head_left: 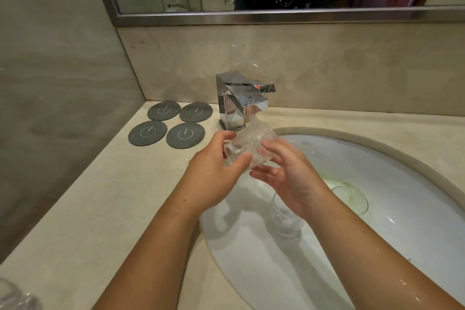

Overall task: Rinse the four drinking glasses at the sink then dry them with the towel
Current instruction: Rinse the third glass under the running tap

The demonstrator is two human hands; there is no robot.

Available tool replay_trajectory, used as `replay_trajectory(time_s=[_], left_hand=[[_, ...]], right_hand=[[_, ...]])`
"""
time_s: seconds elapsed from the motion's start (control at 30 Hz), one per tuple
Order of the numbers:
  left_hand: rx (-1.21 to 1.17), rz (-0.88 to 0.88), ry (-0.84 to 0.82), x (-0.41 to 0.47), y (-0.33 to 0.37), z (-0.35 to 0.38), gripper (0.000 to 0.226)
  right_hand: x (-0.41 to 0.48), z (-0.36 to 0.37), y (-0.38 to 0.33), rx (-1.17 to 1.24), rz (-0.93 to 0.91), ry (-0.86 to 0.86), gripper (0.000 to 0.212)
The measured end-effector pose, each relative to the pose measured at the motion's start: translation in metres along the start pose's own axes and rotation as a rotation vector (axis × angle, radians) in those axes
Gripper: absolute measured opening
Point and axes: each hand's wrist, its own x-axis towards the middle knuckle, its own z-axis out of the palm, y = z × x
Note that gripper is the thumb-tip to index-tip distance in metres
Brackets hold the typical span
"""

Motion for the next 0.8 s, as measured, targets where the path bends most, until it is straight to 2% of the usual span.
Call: replay_trajectory(time_s=[0.1,0.17,0.27,0.37,0.53,0.7,0.8], left_hand=[[0.063,0.082,0.026,-0.001,0.001,0.003,0.071],[0.086,0.118,0.054,0.000,0.000,0.005,0.073],[0.076,0.139,0.082,0.001,0.000,0.006,0.068],[0.012,0.128,0.062,0.000,0.001,0.004,0.061],[-0.101,0.050,0.014,0.001,0.002,0.002,0.056],[-0.119,0.051,-0.005,0.002,0.002,0.004,0.045],[0.009,0.114,0.021,0.001,0.005,0.009,0.055]], right_hand=[[0.005,0.000,0.003,-0.009,-0.026,0.055,0.071],[0.006,0.000,0.006,-0.002,-0.036,0.052,0.090],[0.005,0.002,0.006,0.007,-0.040,0.037,0.096],[0.002,0.002,0.003,0.002,-0.018,0.039,0.084],[-0.005,0.000,-0.004,0.042,0.092,0.024,0.025],[-0.007,0.004,-0.004,0.091,0.114,-0.080,0.023],[-0.003,0.005,0.000,0.048,0.077,-0.057,0.031]])
